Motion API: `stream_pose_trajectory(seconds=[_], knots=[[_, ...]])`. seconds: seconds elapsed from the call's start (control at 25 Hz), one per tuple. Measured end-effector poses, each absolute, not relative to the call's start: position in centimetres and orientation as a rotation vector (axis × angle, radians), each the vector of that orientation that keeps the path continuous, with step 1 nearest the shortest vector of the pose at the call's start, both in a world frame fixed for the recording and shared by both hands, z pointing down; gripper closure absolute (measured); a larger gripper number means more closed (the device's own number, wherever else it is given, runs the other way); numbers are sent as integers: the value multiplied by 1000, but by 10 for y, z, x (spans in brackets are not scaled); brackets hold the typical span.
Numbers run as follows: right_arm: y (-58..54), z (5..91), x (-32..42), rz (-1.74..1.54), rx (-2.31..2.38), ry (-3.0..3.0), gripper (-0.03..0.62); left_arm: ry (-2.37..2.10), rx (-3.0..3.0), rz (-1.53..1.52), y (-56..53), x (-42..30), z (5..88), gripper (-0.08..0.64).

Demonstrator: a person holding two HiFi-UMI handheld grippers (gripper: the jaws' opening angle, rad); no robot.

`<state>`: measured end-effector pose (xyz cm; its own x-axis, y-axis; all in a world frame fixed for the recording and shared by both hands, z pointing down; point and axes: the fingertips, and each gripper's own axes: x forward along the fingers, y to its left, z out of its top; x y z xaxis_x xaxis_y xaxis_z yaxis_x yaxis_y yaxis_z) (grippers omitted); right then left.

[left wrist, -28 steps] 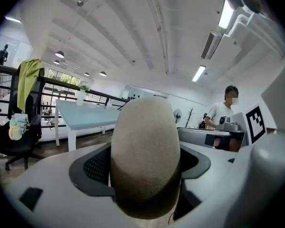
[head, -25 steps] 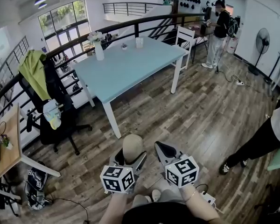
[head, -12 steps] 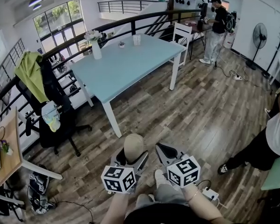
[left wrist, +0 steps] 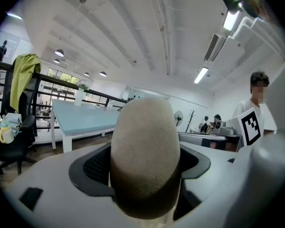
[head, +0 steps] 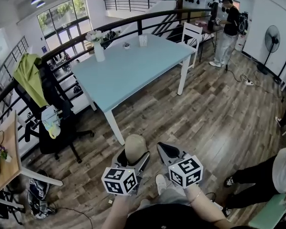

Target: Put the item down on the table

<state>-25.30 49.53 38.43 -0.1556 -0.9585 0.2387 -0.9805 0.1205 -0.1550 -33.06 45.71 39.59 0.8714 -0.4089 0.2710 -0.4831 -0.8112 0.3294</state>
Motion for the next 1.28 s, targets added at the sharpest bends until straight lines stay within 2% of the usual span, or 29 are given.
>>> stream_pose_trajectory(seconds=[0.52,1.28], knots=[[373,377,-134,393,1926,-2358,588,-751,2653,217,340,-217,385,164],[279,422,-66,544,1934,-2299,588,-698,2593,297,239,-145,425,164]])
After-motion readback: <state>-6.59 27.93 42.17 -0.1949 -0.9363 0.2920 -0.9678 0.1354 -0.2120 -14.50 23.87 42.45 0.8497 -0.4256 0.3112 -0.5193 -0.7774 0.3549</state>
